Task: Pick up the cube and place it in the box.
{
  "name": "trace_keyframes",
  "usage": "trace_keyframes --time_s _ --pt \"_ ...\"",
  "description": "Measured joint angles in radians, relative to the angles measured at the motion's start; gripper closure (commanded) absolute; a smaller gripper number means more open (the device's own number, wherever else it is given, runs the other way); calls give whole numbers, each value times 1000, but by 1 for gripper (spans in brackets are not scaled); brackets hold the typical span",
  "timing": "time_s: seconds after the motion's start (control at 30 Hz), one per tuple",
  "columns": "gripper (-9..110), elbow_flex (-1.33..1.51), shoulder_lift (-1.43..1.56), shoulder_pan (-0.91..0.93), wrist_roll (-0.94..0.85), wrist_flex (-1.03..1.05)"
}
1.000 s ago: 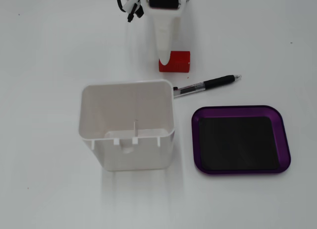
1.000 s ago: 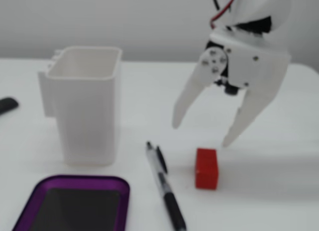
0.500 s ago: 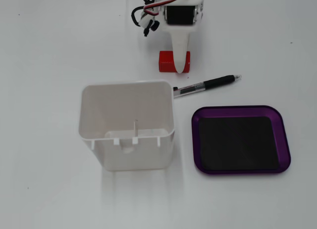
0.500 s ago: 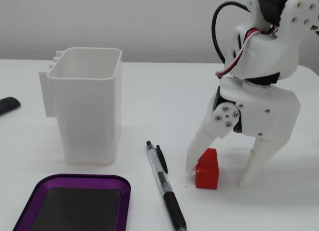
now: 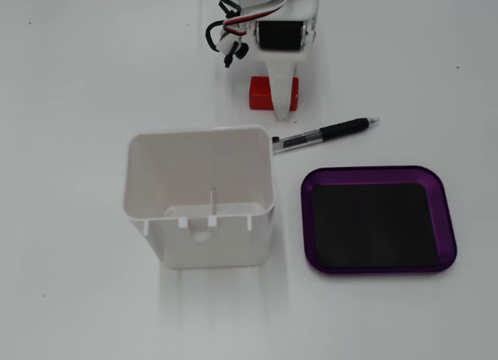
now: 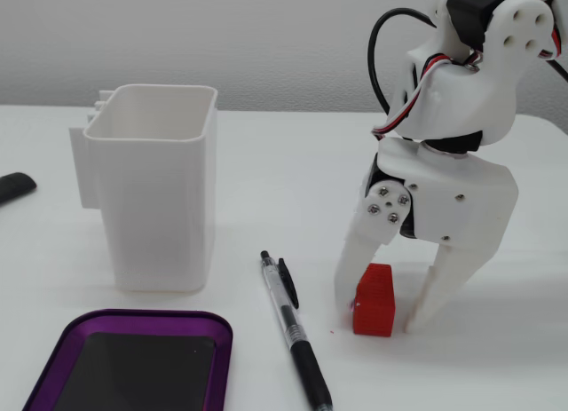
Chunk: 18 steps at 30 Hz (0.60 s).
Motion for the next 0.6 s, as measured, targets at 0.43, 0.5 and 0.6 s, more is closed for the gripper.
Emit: trace_keyframes --time_s 0.43,0.5,0.6 --pt "102 -127 43 -3 -66 144" --pt "102 -196 100 -8 -83 230" --pt "102 -333 210 -9 -115 324"
